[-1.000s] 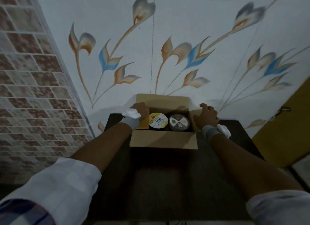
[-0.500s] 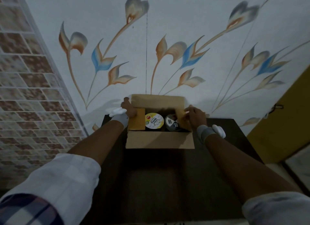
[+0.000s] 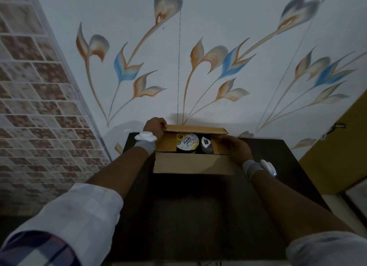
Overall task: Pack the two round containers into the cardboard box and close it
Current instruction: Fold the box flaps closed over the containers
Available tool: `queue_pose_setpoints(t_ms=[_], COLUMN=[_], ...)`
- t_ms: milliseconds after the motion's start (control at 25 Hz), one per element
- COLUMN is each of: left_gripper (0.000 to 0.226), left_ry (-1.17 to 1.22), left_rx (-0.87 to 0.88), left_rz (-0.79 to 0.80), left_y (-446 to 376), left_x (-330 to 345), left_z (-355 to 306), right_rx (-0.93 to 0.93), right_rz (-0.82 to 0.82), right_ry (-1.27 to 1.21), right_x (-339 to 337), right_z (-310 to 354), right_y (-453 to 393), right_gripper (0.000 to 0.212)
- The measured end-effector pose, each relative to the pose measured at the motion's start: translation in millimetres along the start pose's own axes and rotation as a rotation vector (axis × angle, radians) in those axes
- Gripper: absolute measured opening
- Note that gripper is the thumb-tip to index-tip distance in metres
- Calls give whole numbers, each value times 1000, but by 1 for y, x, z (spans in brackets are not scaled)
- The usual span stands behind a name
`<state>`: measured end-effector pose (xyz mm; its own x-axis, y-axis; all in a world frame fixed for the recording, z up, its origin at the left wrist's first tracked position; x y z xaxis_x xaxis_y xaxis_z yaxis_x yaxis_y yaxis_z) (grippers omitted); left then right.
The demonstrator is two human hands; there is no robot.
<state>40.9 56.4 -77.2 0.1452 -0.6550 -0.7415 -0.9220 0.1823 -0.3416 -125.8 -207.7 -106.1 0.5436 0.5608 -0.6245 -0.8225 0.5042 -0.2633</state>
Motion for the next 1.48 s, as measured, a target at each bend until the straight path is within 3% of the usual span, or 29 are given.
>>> queue_pose_setpoints(t_ms=[200, 360, 600, 800, 920, 1000, 1160, 1280, 1400, 1480], left_gripper=[34, 46, 45, 37, 46, 45, 33, 19, 14, 14], left_ry=[158, 296, 449, 379, 388, 259, -263, -175, -87, -63], left_rx=[-57, -140, -281, -283, -338, -236, 112, 215, 267, 251], left_rz=[-35, -40, 86, 126, 105, 169, 196, 185, 256, 187], left_y=[10, 19, 20, 7, 14, 13, 12, 14, 15, 19], left_x=[-3, -4, -4, 4, -5, -4, -1, 5, 15, 22], left_z=[13, 17, 20, 29, 14, 2, -16, -28, -38, -37], right_rx=[-6, 66, 157, 222, 252, 211, 56, -76, -122, -88], right_rz=[185, 211, 138, 54, -66, -97, -122, -81, 17, 46], right_ry=[-94, -208, -387, -494, -353, -205, 121, 337, 258, 252], right_x=[-6, -12, -16, -15, -9, -2, 12, 20, 35, 43], right_z=[-6, -4, 2, -1, 2, 5, 12, 27, 44, 51], right_y=[8, 13, 18, 15, 3, -3, -10, -15, -26, -29], right_gripper=[71, 74, 68, 58, 57, 53, 30, 24, 19, 17])
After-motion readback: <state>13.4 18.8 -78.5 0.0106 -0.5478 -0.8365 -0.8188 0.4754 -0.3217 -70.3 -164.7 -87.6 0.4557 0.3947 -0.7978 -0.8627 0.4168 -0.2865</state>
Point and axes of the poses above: each hand's wrist, its own y-axis away from the middle knuckle, its own x-axis out of the palm, z = x × y, the point moved 3 cm from there along -y, towards the middle knuckle, and after that the axes turned 14 degrees about -z, right-handed, at the moved point
